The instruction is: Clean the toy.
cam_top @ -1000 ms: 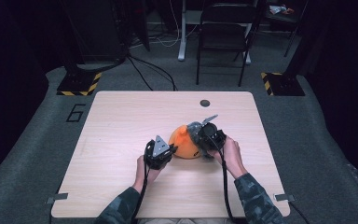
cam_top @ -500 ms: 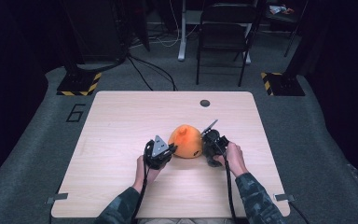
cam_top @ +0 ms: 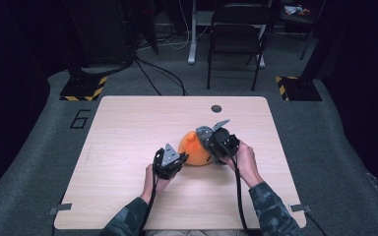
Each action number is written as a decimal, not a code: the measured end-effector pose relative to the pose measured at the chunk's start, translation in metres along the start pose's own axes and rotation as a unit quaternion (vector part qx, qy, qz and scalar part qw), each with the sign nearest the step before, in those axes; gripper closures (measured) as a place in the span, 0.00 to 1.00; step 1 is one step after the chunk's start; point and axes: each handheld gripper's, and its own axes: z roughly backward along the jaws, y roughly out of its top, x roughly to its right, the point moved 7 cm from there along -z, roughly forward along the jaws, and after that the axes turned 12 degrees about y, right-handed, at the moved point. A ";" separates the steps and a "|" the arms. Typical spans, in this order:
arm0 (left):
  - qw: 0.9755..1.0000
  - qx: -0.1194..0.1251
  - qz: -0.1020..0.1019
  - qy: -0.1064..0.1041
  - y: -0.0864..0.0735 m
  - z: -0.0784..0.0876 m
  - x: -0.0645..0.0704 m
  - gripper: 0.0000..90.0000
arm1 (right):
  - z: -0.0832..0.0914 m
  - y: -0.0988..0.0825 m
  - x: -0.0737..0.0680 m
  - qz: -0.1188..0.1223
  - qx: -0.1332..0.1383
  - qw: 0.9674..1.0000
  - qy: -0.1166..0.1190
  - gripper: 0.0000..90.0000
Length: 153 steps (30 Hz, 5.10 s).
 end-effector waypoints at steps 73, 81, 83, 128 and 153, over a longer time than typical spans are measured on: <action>0.999 0.015 0.012 0.034 0.005 0.003 -0.008 0.93 | -0.001 -0.010 0.024 -0.060 0.016 0.998 0.022 0.84; 0.998 0.041 -0.037 0.038 0.016 0.008 0.005 0.93 | 0.023 0.015 -0.021 0.010 0.032 0.999 0.008 0.83; 0.998 0.045 -0.044 0.031 0.018 0.010 0.010 0.94 | 0.023 0.020 -0.034 0.032 0.029 0.999 0.003 0.83; 0.997 0.044 -0.066 0.006 0.014 0.007 0.021 0.94 | 0.002 0.008 -0.009 0.016 -0.009 0.998 -0.066 0.85; 0.999 0.021 0.022 0.020 0.009 0.001 -0.011 0.93 | 0.011 -0.008 0.022 -0.072 0.045 0.996 0.029 0.81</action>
